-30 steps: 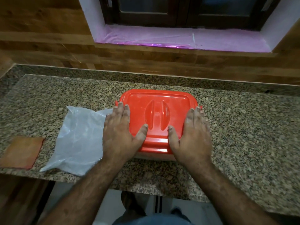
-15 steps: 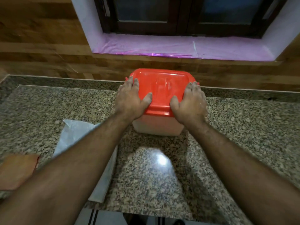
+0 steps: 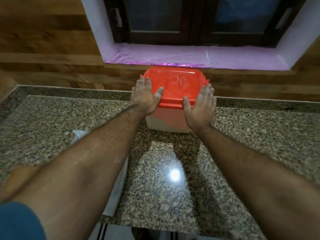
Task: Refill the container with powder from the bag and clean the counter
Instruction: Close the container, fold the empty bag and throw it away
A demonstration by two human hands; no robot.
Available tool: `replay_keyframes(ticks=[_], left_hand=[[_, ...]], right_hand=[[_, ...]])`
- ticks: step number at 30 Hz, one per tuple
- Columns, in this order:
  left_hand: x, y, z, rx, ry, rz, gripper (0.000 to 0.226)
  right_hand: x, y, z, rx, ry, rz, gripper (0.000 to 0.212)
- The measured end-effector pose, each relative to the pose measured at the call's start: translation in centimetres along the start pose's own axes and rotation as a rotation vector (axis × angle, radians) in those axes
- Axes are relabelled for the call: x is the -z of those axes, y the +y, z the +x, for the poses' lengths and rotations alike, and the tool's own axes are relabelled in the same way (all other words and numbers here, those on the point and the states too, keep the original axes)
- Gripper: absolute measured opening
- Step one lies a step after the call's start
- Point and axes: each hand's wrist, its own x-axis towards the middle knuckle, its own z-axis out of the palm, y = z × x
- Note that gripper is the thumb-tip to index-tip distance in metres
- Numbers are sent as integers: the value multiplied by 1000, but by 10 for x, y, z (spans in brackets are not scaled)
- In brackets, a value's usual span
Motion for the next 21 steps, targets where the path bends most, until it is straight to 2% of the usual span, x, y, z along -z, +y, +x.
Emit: replay_keyframes(ticks=[3, 7, 12, 16, 21], left_hand=[[-17, -8, -48, -3, -26, -64, 99], [-58, -42, -145, 44, -28, -154, 115], [-82, -119, -229, 215, -53, -161, 104], [-62, -185, -257, 413, 21, -205, 94], [-20, -274, -244, 610, 89, -333, 89]], right_hand=[[-17, 18, -72, 13, -87, 28, 101], [-53, 32, -164, 1, -374, 157, 92], [-94, 8, -208, 30, -595, 257, 47], [-122, -41, -223, -82, -803, 336, 30], [-160, -101, -218, -339, -881, 461, 44]])
